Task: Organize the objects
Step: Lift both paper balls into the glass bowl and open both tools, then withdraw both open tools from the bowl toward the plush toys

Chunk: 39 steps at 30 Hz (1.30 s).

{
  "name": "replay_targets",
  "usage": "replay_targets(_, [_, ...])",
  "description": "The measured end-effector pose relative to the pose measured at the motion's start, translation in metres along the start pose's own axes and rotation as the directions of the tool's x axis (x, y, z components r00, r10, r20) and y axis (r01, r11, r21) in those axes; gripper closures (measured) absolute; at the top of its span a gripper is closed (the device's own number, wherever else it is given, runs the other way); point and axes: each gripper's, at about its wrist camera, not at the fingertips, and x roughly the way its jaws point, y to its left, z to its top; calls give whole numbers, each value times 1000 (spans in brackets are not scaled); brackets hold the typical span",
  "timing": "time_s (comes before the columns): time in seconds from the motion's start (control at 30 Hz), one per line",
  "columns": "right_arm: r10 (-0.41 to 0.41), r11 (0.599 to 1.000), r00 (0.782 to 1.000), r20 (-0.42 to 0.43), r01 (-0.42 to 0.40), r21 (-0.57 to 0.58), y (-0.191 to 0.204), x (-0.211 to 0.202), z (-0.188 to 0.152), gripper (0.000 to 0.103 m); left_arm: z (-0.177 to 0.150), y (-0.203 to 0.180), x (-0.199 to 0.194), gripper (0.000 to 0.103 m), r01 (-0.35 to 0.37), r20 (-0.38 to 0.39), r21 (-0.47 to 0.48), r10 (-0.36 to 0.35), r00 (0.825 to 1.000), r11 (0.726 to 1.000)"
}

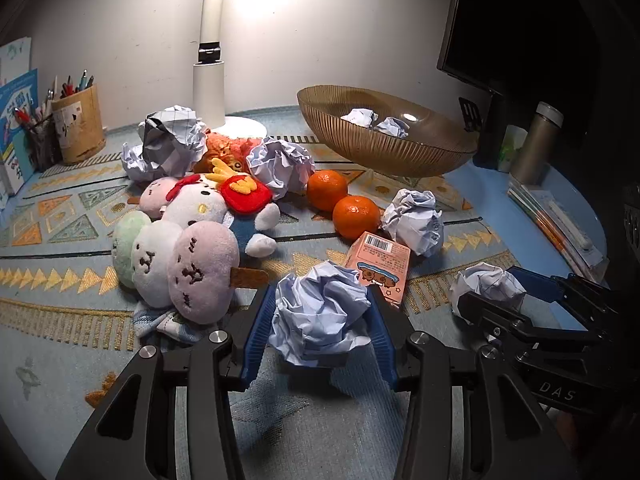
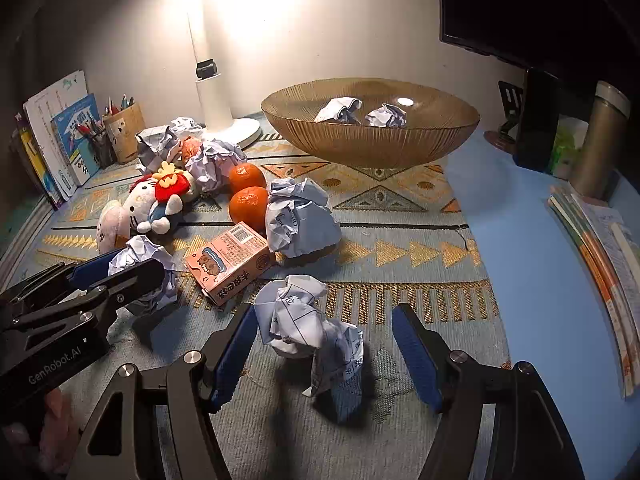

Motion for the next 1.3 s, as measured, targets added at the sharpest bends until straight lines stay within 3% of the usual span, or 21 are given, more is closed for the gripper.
replay_targets(0.17, [-2,1000,1000,0,2,-4,1,0,0,35,0,-2,-1,60,-3,4,7,3,1000,1000])
replay_targets(0.23, [-4,1000,1000,5,4,-2,0,-1,0,45,0,-3,-3,60,1,6,11,-1,1000,1000])
replay_targets(0.27, [10,1000,1000,2,-10,-5,1,-1,0,62,1,-3,-4,60,3,1,10,-3,1000,1000])
replay_targets(0.33, [26,1000,999,20,-26,6,-1,-7,1,66,8,-6,-9,60,19,-5,14,-19,1000,1000])
replay_targets(0.43, [123,988,990,62,-128,81,-16,-22,15,66,36,-16,-27,60,59,53,42,-61,997,997])
replay_targets(0.63, [70,991,973,219,-92,93,-42,-50,82,66,107,-30,-22,60,89,120,68,-97,988,994])
replay_targets(0.77, [44,989,964,262,-80,127,-55,-39,129,65,146,-35,12,60,127,112,43,-132,985,991])
replay_targets(0.83, [29,983,969,247,-72,166,-63,-23,147,65,159,-40,32,60,104,106,45,-108,989,994])
replay_targets(0.97, [48,969,982,183,-91,230,-81,14,167,64,169,-47,66,48,58,72,38,-61,996,998])
replay_targets(1.0, [47,970,983,177,-87,225,-83,22,170,62,169,-47,71,34,58,66,43,-60,996,997])
replay_targets(1.07, [33,975,989,141,-63,214,-88,36,173,53,170,-45,77,26,34,70,38,-37,997,999])
replay_targets(1.1, [21,974,993,116,-47,222,-91,41,173,41,170,-43,78,26,45,67,32,-47,997,998])
replay_targets(1.13, [26,970,994,109,-51,237,-96,41,171,37,169,-40,78,26,61,57,24,-62,996,998])
replay_targets(1.3, [58,962,990,129,-90,259,-105,20,149,37,154,-29,53,26,89,72,-7,-88,993,996])
